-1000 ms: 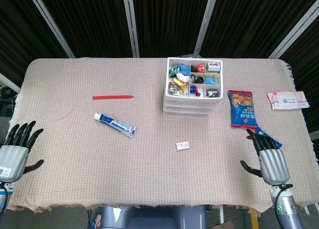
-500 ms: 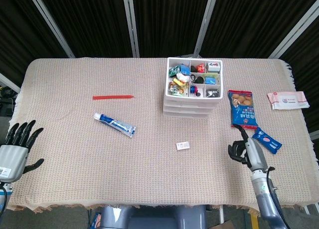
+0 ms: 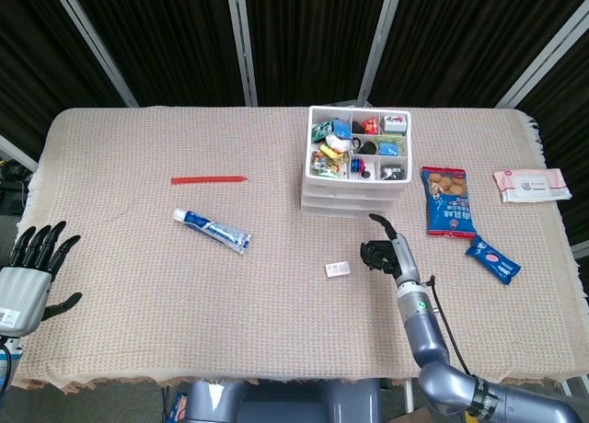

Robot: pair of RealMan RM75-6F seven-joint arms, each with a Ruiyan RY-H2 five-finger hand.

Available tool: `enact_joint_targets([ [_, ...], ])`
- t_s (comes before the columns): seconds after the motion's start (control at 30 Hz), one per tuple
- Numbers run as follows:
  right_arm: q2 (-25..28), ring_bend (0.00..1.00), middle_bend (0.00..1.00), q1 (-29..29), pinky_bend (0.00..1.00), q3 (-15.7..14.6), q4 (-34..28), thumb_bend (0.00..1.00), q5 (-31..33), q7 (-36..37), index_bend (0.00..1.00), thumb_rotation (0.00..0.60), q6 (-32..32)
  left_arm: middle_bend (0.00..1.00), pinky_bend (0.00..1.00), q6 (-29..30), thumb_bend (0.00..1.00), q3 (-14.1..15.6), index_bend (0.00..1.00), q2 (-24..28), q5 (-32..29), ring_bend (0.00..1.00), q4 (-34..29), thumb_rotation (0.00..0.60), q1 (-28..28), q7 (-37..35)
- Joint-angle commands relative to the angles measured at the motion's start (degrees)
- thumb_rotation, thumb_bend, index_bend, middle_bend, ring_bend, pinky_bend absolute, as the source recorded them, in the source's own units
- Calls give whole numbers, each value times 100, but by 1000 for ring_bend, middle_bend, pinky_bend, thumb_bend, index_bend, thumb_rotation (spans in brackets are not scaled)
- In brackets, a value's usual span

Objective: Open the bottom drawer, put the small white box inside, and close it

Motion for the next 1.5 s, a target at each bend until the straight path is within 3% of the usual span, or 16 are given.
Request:
enact_joint_targets([
  [0.03,-247,732,774,161,642,176,175,462,339,102,158,600,-101,0,0,-7,108,1,131,2,-4,0,-1,600,-2,-7],
  [0.53,-990,732,773,654,642,714,929,463,1318,295,185,600,-342,0,0,-25,108,3,131,11,-13,0,2,600,-10,-45],
  [1.5,-1566,730,773,1112,642,1741,1968,478,2360,716,283,600,-608,0,0,-112,108,9,131,61,-80,0,-79,600,-30,-151],
])
